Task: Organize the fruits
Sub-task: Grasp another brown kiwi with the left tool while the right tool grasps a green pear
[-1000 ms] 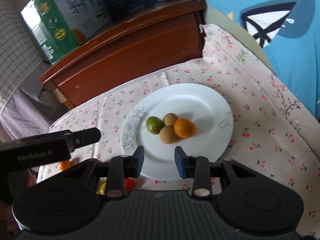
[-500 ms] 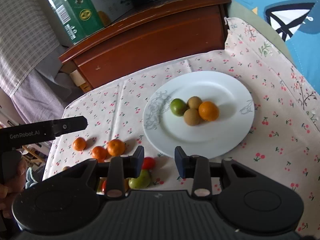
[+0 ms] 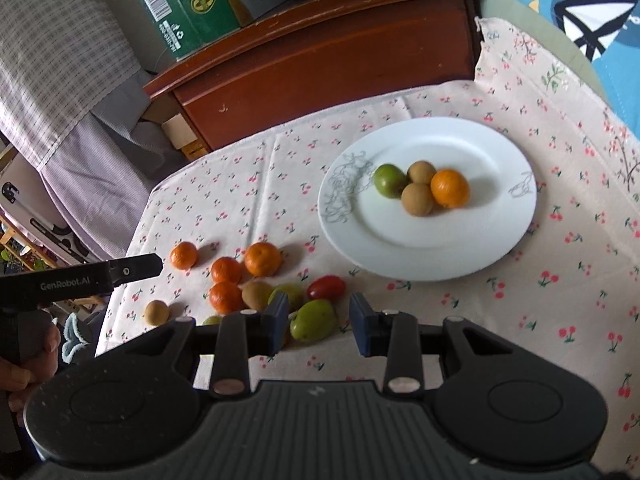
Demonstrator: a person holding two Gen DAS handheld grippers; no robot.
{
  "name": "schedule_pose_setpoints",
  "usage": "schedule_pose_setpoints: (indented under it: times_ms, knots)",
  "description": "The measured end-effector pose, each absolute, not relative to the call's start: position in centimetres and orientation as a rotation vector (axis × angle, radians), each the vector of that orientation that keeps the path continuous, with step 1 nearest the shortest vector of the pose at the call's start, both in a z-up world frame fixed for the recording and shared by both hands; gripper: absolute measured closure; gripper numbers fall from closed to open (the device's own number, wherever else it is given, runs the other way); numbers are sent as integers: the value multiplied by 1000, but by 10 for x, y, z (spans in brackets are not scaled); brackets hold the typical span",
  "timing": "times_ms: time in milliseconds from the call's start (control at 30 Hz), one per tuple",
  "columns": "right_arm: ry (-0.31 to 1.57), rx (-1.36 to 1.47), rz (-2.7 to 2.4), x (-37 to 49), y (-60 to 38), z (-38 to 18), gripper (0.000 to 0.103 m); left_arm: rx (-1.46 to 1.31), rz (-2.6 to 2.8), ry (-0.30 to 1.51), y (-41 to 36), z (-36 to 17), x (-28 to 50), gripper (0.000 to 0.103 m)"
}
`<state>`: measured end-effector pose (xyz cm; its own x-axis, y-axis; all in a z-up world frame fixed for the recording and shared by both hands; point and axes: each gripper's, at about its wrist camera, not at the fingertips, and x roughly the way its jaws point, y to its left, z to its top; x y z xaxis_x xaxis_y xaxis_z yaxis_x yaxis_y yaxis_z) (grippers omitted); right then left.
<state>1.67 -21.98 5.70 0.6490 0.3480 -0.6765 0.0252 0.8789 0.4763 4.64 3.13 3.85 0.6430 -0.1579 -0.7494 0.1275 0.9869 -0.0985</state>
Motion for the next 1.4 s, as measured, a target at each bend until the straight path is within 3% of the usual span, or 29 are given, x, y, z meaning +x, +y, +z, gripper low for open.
schedule_pose_setpoints:
  times_ms: [400, 733, 900, 1133, 1333, 1400]
  knots:
    - [901, 505, 183, 24, -211, 42, 68, -33, -118, 887, 50, 9, 44, 22]
    - [921, 475, 171, 32, -202, 32, 68, 2, -151, 909, 42, -8, 44, 35]
    - [929, 473, 174, 35, -198, 27, 68, 28, -153, 898, 39, -9, 44, 35]
    - [927, 491, 178, 38, -198, 24, 68, 57, -168, 878, 35, -10, 43, 49]
    - [930, 515, 173, 41, -199, 22, 68, 89, -187, 874, 27, -12, 41, 50]
    - [932, 518, 177, 41, -199, 21, 69, 86, -203, 868, 26, -11, 40, 62]
